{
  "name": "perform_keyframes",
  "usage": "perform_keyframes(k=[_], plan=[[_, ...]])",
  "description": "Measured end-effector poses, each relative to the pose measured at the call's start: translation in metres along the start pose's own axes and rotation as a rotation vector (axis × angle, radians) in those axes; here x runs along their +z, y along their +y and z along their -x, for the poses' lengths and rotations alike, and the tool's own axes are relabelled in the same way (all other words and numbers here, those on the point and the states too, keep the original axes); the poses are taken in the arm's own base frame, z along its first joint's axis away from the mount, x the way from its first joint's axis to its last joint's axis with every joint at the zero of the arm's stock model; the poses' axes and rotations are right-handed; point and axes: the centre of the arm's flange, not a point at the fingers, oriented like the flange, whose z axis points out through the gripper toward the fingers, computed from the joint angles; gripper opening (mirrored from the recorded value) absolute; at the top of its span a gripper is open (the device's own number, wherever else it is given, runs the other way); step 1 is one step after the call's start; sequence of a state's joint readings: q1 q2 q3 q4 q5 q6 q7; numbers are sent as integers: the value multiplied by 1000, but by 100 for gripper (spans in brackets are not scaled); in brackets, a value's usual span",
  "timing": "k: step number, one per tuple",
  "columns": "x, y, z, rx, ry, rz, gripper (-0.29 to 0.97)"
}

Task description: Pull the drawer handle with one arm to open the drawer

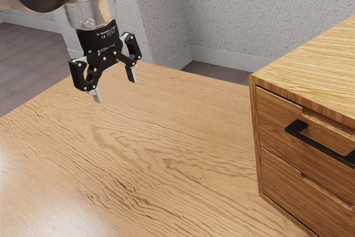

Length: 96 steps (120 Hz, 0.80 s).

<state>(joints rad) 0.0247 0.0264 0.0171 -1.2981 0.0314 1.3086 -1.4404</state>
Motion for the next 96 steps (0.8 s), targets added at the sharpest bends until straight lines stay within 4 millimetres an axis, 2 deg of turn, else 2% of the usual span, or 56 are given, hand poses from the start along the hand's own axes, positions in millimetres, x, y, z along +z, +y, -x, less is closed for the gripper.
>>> perform_keyframes(k=[26,33,41,52,55,57,59,65,69,73,80,89,96], plan=[[0,1,0,14,-14,3,68],[-32,-9,-2,18,-13,66,68],[-79,-33,-4,17,-4,158,68],[-123,-66,-1,17,13,265,68],[-126,-69,12,42,13,281,68],[-123,-70,30,75,9,286,68],[-116,-70,58,127,5,287,68],[-101,-81,157,321,-11,310,68],[-96,-91,202,404,-18,338,68],[-95,-100,233,461,-23,373,68],[-92,-108,262,503,-30,423,68],[-95,-122,271,498,-22,492,68],[-84,-130,278,487,-38,523,68]])
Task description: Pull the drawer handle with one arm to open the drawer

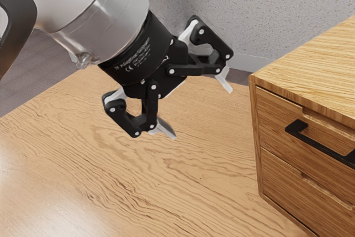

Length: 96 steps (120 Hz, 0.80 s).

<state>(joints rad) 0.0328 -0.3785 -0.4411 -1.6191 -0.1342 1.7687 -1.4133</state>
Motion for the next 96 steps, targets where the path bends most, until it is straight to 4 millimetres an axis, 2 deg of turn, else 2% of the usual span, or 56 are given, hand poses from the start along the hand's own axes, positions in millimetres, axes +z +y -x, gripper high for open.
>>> perform_keyframes(k=[10,16,23,33,48,80,96], plan=[[18,0,3,-42,-29,32,68],[35,5,-8,-98,-14,30,68],[64,14,-22,-170,15,12,68],[93,23,-27,-244,10,9,68],[108,24,-22,-315,-14,19,68],[122,31,18,-359,-74,47,68],[141,39,21,-399,-76,47,68]])
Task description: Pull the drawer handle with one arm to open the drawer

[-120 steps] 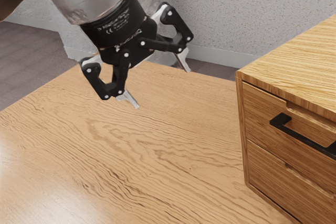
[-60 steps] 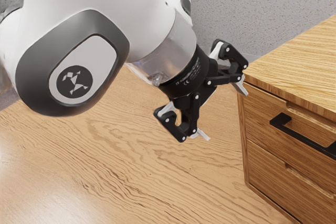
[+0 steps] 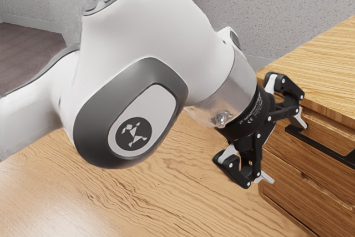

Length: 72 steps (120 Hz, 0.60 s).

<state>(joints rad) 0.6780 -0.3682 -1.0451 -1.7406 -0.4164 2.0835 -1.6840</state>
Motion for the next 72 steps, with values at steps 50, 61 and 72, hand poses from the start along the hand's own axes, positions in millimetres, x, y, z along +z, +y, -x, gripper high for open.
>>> perform_keyframes(k=[50,61,72], plan=[[30,6,15,-63,-28,-1,68],[32,4,20,-65,-33,-3,68],[35,2,21,-68,-34,-7,68]])
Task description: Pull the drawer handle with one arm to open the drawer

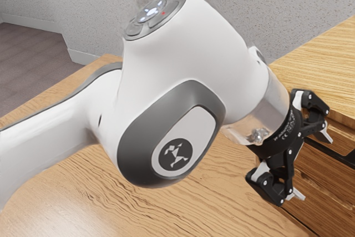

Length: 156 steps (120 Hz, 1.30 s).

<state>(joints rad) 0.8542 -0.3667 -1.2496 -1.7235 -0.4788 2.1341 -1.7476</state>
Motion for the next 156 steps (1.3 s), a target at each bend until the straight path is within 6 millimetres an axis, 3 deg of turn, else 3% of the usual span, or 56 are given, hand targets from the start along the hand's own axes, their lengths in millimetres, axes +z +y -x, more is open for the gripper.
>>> perform_keyframes(k=[56,74,116,140,156], plan=[[7,-4,3,-5,-2,-12,68],[21,-5,4,-5,9,-28,68],[28,-12,11,4,16,-43,68],[1,-12,2,-5,18,-54,68],[0,-15,-1,-4,27,-77,68]])
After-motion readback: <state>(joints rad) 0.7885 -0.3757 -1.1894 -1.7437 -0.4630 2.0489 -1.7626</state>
